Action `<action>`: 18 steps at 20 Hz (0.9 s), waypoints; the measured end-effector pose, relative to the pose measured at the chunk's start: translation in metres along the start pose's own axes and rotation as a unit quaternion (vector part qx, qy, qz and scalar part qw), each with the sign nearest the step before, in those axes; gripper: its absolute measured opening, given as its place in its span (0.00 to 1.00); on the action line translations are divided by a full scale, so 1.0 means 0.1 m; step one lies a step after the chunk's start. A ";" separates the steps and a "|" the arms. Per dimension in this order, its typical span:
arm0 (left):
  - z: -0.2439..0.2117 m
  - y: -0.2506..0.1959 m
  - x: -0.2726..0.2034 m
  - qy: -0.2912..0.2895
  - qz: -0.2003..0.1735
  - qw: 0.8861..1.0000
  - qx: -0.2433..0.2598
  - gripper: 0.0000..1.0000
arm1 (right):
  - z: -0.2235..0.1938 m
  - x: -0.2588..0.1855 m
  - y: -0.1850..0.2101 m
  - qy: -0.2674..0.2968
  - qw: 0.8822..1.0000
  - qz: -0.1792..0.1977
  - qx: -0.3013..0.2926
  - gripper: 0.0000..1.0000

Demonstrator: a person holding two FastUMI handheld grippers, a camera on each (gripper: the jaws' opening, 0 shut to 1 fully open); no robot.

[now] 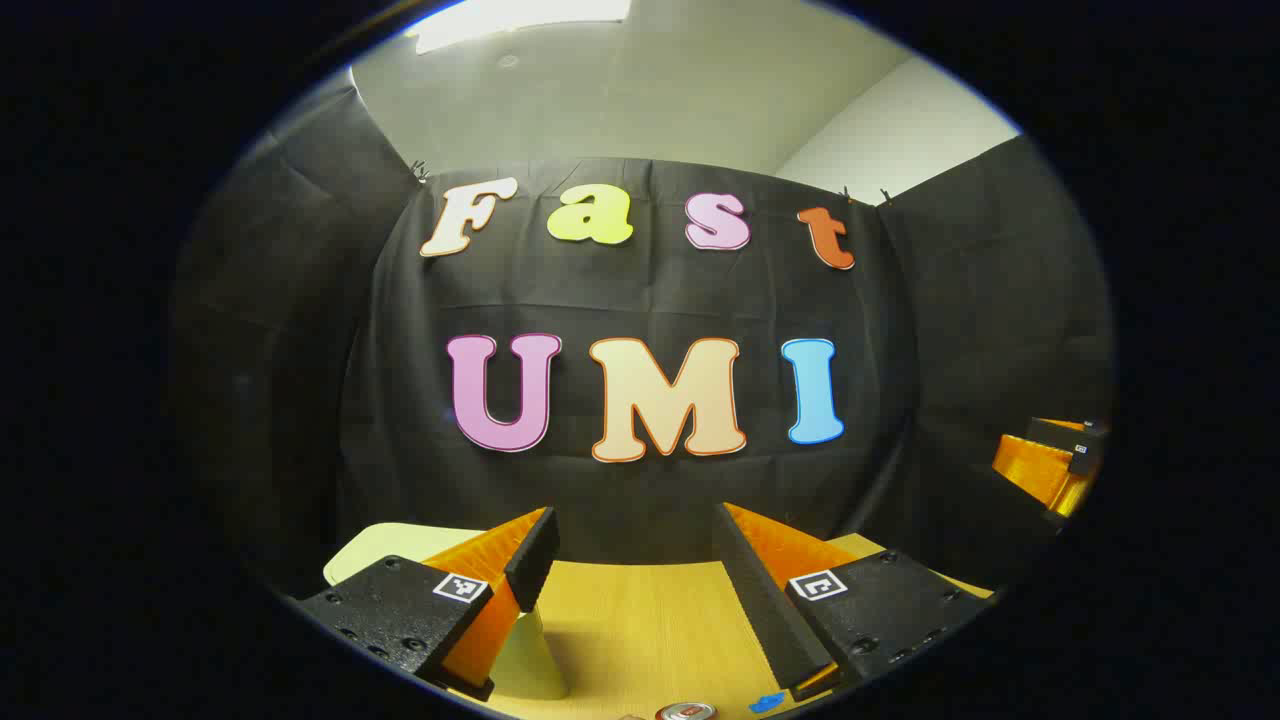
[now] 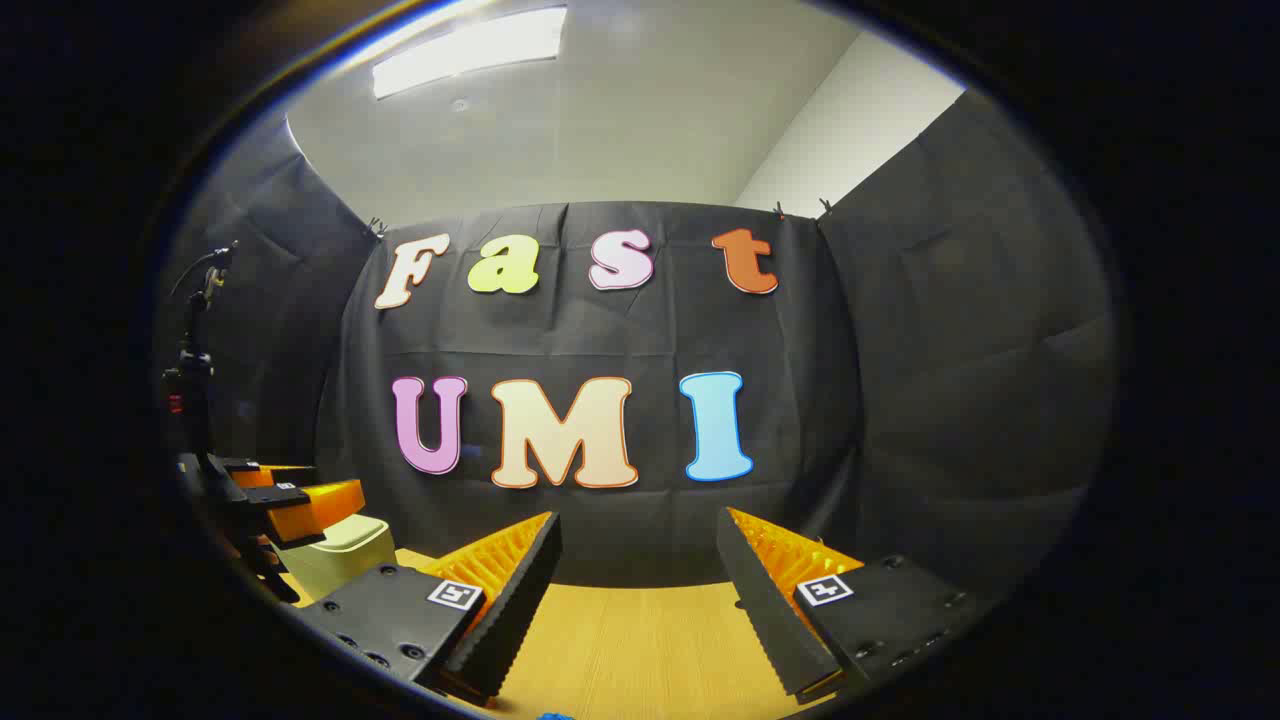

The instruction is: Press the lid of the desktop garbage bin to open it, pick up the crumpled paper on the desktop and throw it into the bin, then pick up the pop can on the desktop and drop it into the bin, and finally close the garbage bin lid.

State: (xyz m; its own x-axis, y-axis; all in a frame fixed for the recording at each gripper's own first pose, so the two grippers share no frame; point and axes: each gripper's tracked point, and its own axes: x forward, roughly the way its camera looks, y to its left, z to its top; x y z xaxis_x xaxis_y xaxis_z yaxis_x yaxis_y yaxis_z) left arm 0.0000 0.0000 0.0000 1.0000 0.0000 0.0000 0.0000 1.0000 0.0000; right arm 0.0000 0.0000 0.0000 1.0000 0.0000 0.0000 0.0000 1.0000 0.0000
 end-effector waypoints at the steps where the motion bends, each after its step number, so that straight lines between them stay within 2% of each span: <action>1: 0.02 -0.02 -0.01 -0.002 0.000 1.000 0.004 0.93 | 0.01 0.01 -0.02 -0.002 1.000 0.001 0.002 0.98; 18: 0.13 0.17 -0.18 -0.020 0.048 0.998 0.022 0.93 | -0.08 0.10 0.30 0.007 0.998 0.059 0.004 0.98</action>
State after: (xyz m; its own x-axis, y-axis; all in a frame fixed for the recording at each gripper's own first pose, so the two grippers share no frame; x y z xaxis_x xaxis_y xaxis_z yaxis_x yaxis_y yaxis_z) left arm -0.0178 0.0167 0.0130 0.9946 0.0949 0.0422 -0.0966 0.9945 0.0415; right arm 0.0100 0.0303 -0.0076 0.9928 0.1185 -0.0144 -0.1184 0.9929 0.0081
